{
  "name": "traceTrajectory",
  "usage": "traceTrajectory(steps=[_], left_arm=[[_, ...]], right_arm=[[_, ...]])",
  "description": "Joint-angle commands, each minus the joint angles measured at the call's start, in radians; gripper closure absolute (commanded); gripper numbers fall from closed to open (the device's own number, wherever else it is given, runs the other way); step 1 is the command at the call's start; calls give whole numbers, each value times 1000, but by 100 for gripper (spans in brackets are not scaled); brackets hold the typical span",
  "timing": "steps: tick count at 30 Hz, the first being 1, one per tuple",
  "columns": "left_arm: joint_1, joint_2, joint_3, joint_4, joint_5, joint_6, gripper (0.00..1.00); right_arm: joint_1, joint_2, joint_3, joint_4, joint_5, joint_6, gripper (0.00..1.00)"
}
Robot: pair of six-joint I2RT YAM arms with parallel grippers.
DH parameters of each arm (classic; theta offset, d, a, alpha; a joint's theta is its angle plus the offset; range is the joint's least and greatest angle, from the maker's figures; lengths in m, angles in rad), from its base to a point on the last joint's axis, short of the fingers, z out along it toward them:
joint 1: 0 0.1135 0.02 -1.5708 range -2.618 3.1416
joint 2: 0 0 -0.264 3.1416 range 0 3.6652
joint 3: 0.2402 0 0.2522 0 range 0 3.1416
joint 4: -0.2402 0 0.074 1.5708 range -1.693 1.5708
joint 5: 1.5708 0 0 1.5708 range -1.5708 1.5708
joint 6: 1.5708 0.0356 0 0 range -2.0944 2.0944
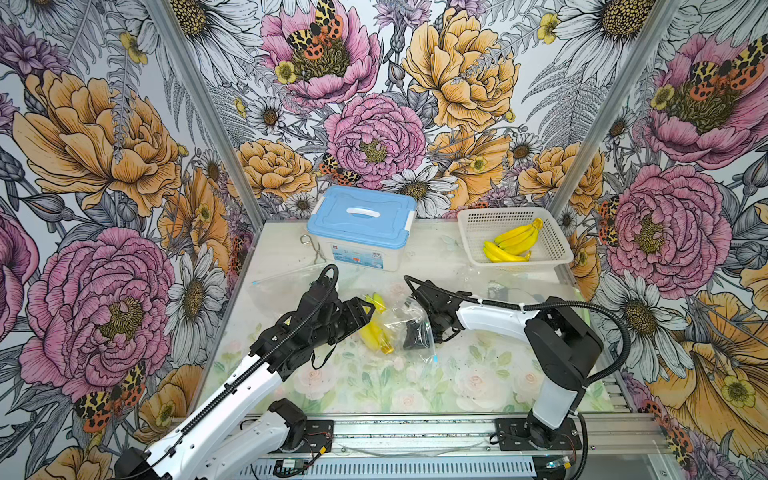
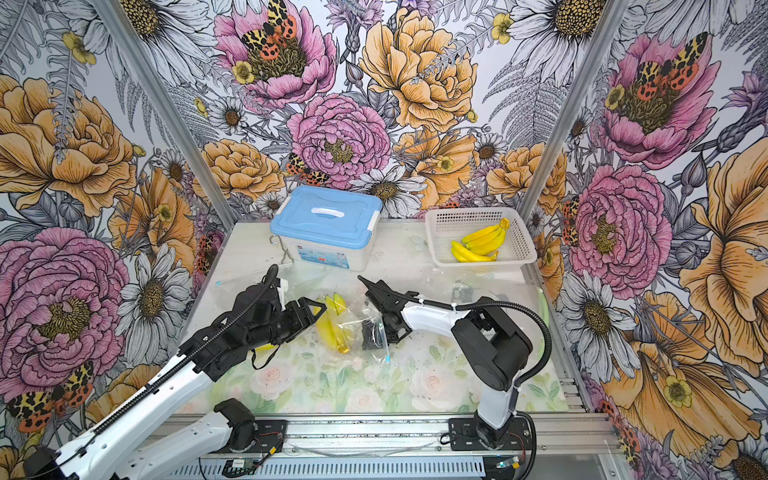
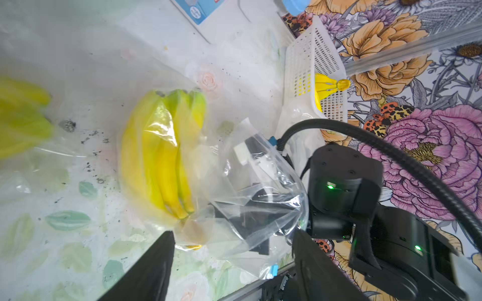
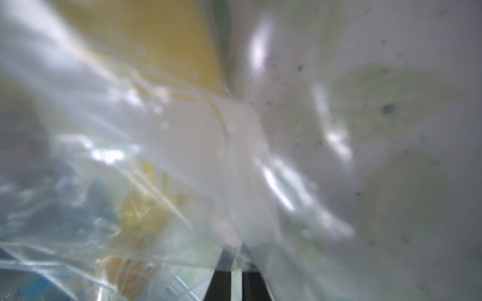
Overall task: Open the zip-top bag and take out the banana
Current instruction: Adjust the zipper food storage bag at the center of the board.
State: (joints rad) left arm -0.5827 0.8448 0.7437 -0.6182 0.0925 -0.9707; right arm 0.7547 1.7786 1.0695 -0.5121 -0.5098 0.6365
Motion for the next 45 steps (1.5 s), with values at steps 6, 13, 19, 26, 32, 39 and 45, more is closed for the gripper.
traceTrajectory(steps=[6, 13, 19, 26, 32, 39, 45], left_arm=[[131, -10, -168, 234, 59, 45, 22], [428, 54, -178, 356, 280, 208, 25], [458, 291, -9, 351, 505, 434, 32], [415, 437, 103, 195, 555, 662, 37], [379, 519, 169, 138, 516, 740, 38], [364, 578, 212, 106, 464, 767, 42], [364, 619, 240, 101, 420, 775, 56]], right_arm=[[-15, -10, 18, -5, -22, -12, 87], [-35, 7, 3, -5, -24, -18, 87], [-37, 5, -6, -5, -18, -17, 87], [-37, 15, -3, -5, -13, -14, 87], [-37, 21, -6, -5, -16, -14, 87], [-40, 17, -5, -5, -16, -10, 87], [-43, 17, -6, -5, -18, -8, 87]])
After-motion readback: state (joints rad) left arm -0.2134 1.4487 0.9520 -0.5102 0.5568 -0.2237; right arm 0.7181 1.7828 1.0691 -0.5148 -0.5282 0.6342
